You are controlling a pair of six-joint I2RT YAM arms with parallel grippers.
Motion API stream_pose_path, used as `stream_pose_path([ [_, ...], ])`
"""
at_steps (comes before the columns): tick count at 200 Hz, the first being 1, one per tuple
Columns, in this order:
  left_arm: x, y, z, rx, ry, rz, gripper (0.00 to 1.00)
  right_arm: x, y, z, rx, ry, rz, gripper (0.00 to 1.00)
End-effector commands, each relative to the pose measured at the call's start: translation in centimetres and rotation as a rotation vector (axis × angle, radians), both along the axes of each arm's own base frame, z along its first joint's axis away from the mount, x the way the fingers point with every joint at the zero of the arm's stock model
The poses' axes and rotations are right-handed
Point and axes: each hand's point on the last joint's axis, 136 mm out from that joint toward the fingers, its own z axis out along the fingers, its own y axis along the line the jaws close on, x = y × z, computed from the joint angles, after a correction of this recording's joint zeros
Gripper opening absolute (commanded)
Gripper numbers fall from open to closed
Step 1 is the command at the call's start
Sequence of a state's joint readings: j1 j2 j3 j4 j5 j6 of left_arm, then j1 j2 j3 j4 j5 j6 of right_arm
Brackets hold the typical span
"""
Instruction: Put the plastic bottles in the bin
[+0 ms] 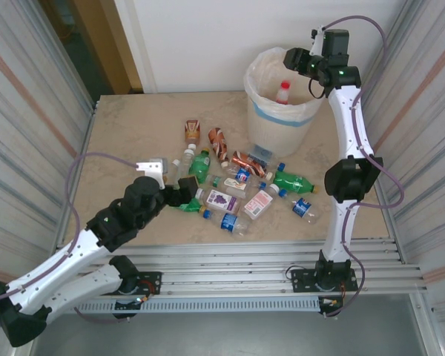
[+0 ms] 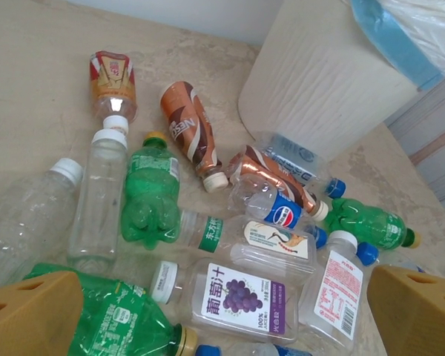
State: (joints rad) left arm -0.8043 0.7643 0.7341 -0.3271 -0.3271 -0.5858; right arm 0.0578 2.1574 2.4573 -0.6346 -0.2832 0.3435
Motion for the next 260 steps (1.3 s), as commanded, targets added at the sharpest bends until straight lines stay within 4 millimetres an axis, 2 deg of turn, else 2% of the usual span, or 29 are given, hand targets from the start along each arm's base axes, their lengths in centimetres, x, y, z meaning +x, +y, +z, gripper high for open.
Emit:
stream_pose_path([
  [1,-0.3,1.7,-1.0,0.017,0.045,0.069,0.99,-0.5,-0.2,2.1,-0.026,-0.048,-0.008,0.63],
  [34,-0.6,2.6,-1.7,0.025,0.068,0.102,0.99,-2.0,-0.3,3.9,-0.036,-0.064,-0.008,0.66],
  [74,-0.8,3.6,-2.5,0.023,0.083,0.133,0.99,-5.8,-0.3,6.1,-0.083,-0.045,-0.031,0.71],
  [98,-0.9,4.2,-3.0,0.027,0.106,0.156,0.99,-8.4,-0.7,6.1,-0.121,0.002,-0.059,0.74],
  [152,-0.8,4.7,-4.0,0.023,0.144,0.183,0.99,-14.0,-1.5,4.4,-0.187,0.065,-0.106,0.81],
  [180,-0.7,4.7,-4.6,0.014,0.161,0.194,0.99,-17.2,-2.2,2.6,-0.2,0.093,-0.126,0.87],
  [184,-0.6,4.7,-4.7,0.013,0.164,0.194,0.99,-17.7,-2.2,1.3,-0.207,0.12,-0.124,0.88],
  [199,-0.6,4.6,-5.0,0.011,0.174,0.192,0.99,-19.6,-2.6,-0.2,-0.214,0.138,-0.13,0.92],
  [226,-0.2,4.4,-5.2,-0.004,0.174,0.192,0.99,-23.1,-3.2,-4.9,-0.206,0.255,-0.152,0.94],
  [260,0.3,4.1,-4.7,-0.026,0.152,0.196,0.99,-27.5,-2.5,-11.9,-0.173,0.477,-0.109,0.93],
])
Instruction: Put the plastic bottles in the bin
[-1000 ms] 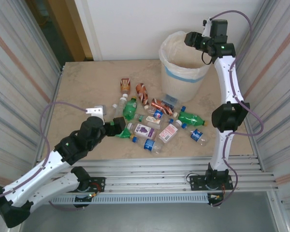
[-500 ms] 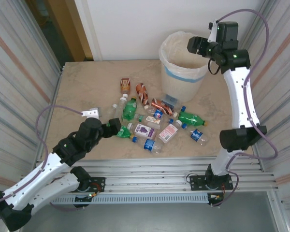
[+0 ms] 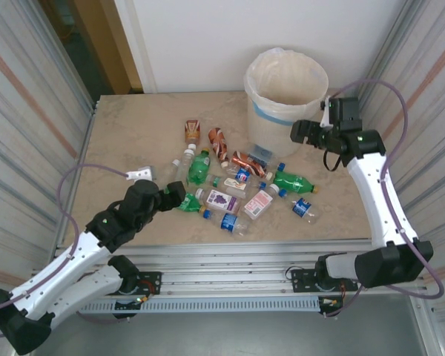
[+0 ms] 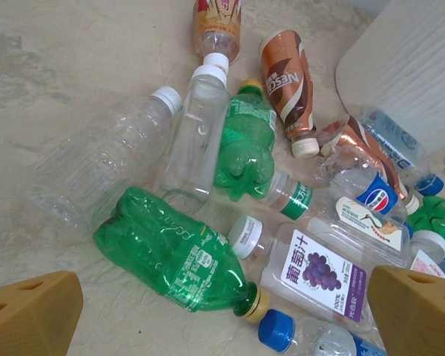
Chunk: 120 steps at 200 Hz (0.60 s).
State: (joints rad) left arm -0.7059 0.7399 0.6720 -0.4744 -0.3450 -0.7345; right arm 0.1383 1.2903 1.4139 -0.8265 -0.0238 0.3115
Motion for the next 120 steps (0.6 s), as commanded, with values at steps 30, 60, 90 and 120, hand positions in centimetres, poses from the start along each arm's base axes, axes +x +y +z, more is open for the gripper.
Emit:
stream_pose_path([
  [30,0.8,-0.3,-0.1,-0.056,-0.024,0.028,0.99,-6.6,0.6,-9.0,0.074,0.293,-0.022,0.94],
  [60,1.1,-0.6,-0.5,-0.07,-0.014,0.032,0.99,-9.0,0.9,-12.8,0.119,0.397,-0.041,0.95],
  [90,1.4,-1.1,-0.6,-0.087,-0.006,0.024,0.99,-9.8,0.6,-15.2,0.13,0.478,-0.075,0.97],
  [120,1.6,-1.5,-0.7,-0.091,0.009,0.015,0.99,-9.8,0.3,-17.0,0.153,0.537,-0.105,0.98],
])
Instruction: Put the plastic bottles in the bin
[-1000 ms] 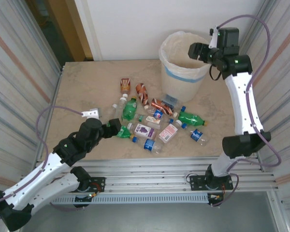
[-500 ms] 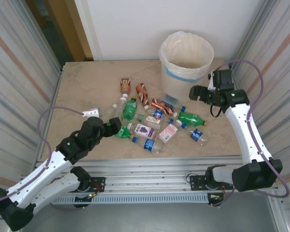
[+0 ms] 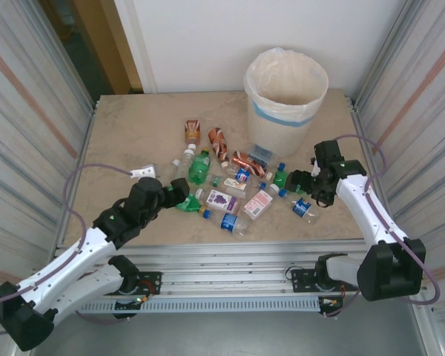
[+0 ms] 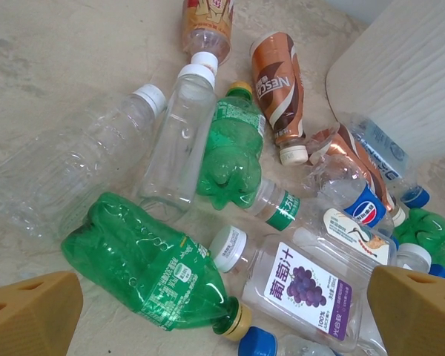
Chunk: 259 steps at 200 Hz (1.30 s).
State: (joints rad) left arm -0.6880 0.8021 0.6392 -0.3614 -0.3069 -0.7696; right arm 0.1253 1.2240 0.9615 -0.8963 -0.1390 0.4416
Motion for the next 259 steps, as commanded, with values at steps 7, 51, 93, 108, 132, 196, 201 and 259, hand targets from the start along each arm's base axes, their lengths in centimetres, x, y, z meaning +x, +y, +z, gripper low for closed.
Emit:
stream_pose_path([
  [7,0.3,-0.3,0.1,-0.035,0.005,0.009,0.99,-0.2,-0.1,-1.6,0.041,0.069,-0.057,0.98],
  [51,0.3,-0.3,-1.0,-0.044,0.03,0.022,0.99,-0.5,-0.7,-3.8,0.073,0.136,-0.101,0.98],
  [93,0.3,-0.4,-0.8,-0.053,0.026,0.016,0.99,-1.5,-0.8,-5.4,0.066,0.192,-0.111,0.98],
  [108,0.3,-0.3,-0.9,-0.051,0.028,0.017,0.99,-1.9,-0.8,-5.5,0.068,0.199,-0.115,0.99],
  [132,0.3,-0.3,-1.1,-0.054,0.03,0.02,0.99,-2.7,-0.6,-5.7,0.078,0.216,-0.11,0.99],
  [196,0.4,-0.4,-1.2,-0.065,0.037,0.013,0.99,-3.8,1.9,-6.2,0.104,0.243,-0.05,0.92],
  [201,0.4,-0.4,-1.2,-0.065,0.036,0.013,0.99,-3.9,2.2,-6.3,0.103,0.243,-0.045,0.91],
  [259,0.2,-0.3,-1.4,-0.073,0.042,0.014,0.99,-4.6,3.9,-7.0,0.098,0.265,0.001,0.83],
])
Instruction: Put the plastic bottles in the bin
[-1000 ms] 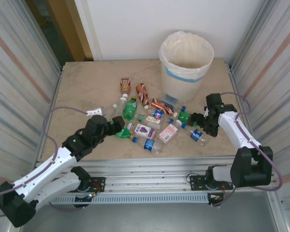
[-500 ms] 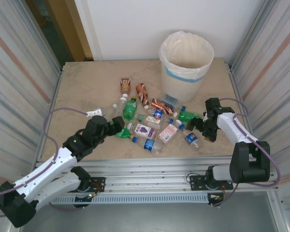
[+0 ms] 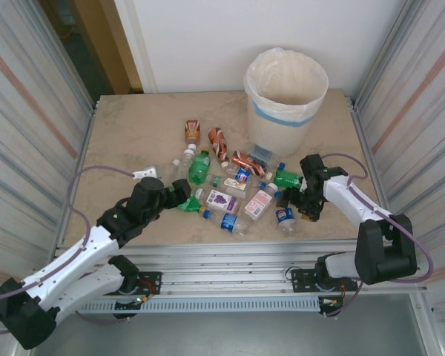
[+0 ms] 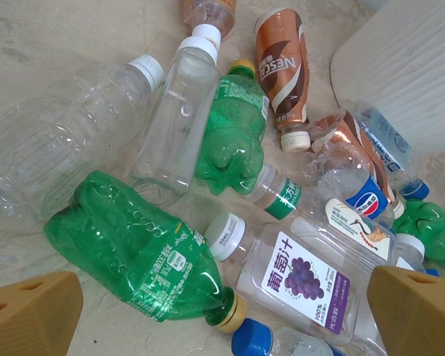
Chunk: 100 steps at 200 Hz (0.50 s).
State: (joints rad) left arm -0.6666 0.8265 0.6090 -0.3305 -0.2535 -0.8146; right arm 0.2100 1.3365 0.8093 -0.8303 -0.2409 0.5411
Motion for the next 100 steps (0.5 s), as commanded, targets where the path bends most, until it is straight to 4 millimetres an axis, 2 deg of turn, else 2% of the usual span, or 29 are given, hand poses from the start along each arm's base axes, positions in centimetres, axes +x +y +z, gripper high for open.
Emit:
stream_pose_path([
  [1,0.1,0.1,0.1,-0.027,-0.007,0.012,0.99,-0.9,0.8,-0.5,0.013,0.032,-0.01,0.82],
  [52,0.1,0.1,0.0,-0.026,-0.002,0.012,0.99,-1.4,1.8,-1.5,0.004,0.049,0.018,0.81],
  [100,-0.1,0.3,-0.2,-0.028,0.004,0.017,0.99,-1.4,1.8,-2.8,-0.008,0.071,0.033,0.74],
])
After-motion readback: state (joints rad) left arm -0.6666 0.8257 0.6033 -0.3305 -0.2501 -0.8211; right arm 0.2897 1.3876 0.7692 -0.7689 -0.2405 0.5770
